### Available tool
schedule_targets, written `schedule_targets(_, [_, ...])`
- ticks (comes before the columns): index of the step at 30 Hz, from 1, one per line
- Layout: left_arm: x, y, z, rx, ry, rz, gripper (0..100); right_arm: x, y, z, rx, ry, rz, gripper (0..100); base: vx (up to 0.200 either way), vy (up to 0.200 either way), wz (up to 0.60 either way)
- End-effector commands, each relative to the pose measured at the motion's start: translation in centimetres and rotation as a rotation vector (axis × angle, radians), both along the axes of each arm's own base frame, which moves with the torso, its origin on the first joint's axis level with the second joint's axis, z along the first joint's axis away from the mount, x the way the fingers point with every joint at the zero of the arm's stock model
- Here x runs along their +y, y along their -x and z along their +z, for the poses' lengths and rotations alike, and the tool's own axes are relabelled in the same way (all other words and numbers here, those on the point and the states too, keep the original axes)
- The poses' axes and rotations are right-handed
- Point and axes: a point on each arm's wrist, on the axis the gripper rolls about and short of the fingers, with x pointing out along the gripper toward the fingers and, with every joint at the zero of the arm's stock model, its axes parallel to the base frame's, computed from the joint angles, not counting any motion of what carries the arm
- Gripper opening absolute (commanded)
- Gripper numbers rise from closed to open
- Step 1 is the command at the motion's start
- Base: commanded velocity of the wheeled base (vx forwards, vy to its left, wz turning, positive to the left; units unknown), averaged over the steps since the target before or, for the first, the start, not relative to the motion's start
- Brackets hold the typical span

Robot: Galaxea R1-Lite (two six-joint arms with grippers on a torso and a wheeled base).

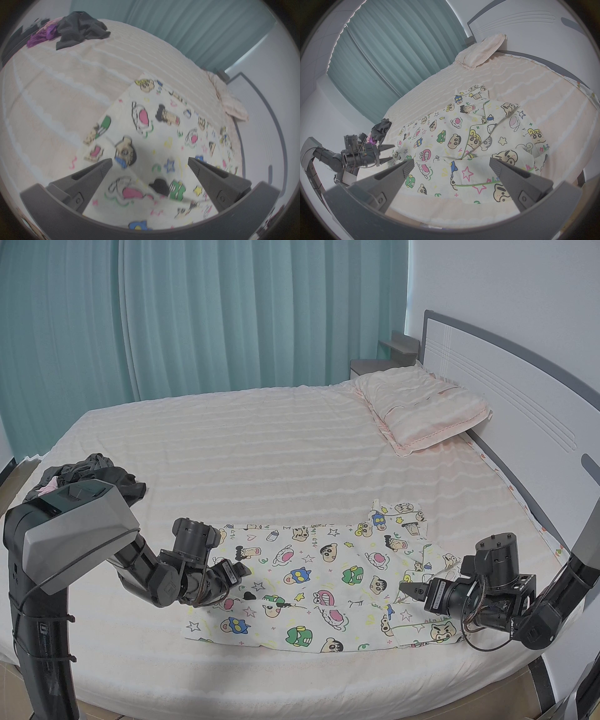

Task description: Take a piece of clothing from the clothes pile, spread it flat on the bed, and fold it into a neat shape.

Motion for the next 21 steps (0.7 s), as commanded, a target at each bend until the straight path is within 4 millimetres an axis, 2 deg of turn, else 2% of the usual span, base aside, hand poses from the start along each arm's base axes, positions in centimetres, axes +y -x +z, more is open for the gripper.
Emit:
schedule_targets(1, [0.9, -2.5, 0.1, -0.045, 0.045, 0.085, 100, 0.1, 0.0, 0.0, -0.001, 0.000, 0.002, 100, 0.000, 0.000, 0.00])
schedule_targets(5, [1.6, -4.2, 1.0, -0.094, 0.062, 0.114, 100, 0.0, 0.1, 0.0, 0.001, 0.001, 0.002, 100, 0.000, 0.000, 0.00])
schedule_targets(11, [1.8, -3.2, 1.2, -0.074, 0.051, 0.105, 100, 0.0, 0.2, -0.1, 0.006, 0.003, 0.002, 100, 0.000, 0.000, 0.00])
schedule_targets(12, [2.2, -2.1, 2.2, -0.077, 0.040, 0.087, 100, 0.0, 0.2, -0.1, 0.006, 0.003, 0.002, 100, 0.000, 0.000, 0.00])
schedule_targets(18, [2.6, 1.7, 3.7, -0.039, 0.058, 0.029, 100, 0.1, 0.3, -0.1, 0.006, 0.003, 0.009, 100, 0.000, 0.000, 0.00])
schedule_targets(21, [2.5, 3.0, 4.2, -0.029, 0.061, 0.014, 100, 0.2, 0.3, -0.1, 0.006, 0.003, 0.012, 100, 0.000, 0.000, 0.00])
